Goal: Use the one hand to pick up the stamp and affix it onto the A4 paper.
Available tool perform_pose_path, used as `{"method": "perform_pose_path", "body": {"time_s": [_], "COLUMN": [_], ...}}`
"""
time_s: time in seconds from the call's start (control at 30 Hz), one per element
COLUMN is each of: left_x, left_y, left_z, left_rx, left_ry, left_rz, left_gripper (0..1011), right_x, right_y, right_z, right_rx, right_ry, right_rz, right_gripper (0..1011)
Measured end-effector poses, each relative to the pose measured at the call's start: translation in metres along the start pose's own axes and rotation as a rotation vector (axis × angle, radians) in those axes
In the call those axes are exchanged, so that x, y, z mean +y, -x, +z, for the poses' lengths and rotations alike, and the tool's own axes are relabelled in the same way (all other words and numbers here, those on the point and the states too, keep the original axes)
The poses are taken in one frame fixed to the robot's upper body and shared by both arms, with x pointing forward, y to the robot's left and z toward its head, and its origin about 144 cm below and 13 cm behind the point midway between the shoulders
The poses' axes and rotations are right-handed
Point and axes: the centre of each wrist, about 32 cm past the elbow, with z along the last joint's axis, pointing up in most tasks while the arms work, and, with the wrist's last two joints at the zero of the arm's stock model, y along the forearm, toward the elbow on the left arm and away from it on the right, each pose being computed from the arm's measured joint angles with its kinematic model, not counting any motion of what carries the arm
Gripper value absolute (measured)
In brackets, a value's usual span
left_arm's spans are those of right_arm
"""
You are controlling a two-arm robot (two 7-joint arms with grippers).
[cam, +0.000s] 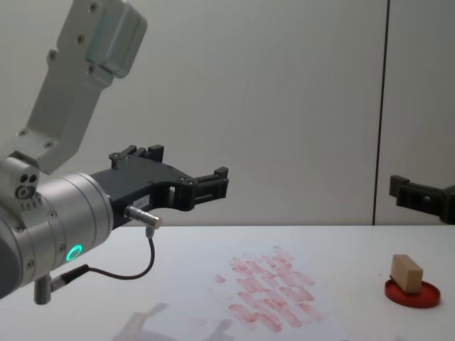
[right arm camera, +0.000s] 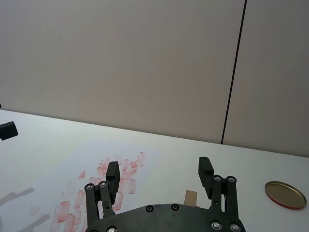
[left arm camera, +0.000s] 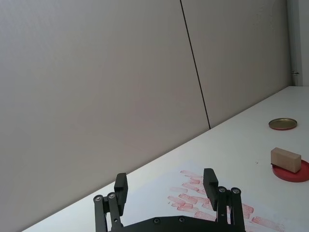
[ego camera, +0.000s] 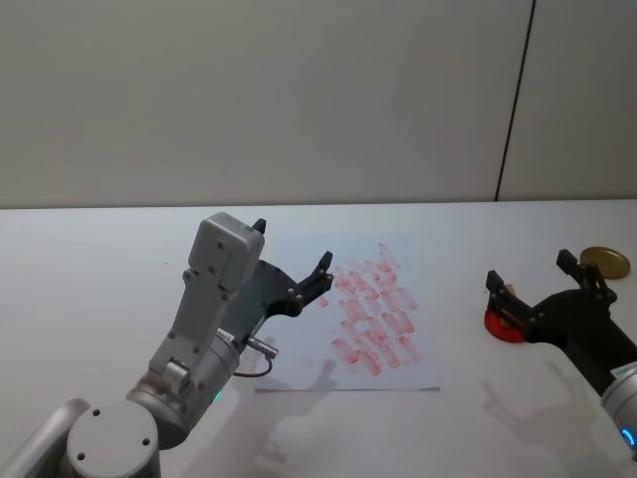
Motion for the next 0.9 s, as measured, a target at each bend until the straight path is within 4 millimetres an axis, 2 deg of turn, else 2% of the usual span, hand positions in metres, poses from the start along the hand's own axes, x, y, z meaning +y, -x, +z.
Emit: {"method": "perform_pose_path", "body": {"time_s": [0.9], "left_x": [0.0000], "left_y": [0.0000], "left_z": [0.0000], "left_rx": [0.000], "left_ry": [0.000], "left_rz": [0.000], "left_gripper": [993], "right_x": [0.0001], "right_y": [0.0000], "right_z": [0.0000], "right_rx": [0.000], "right_ry": [0.000], "right_rz": [0.000], "right_gripper": [1001]}}
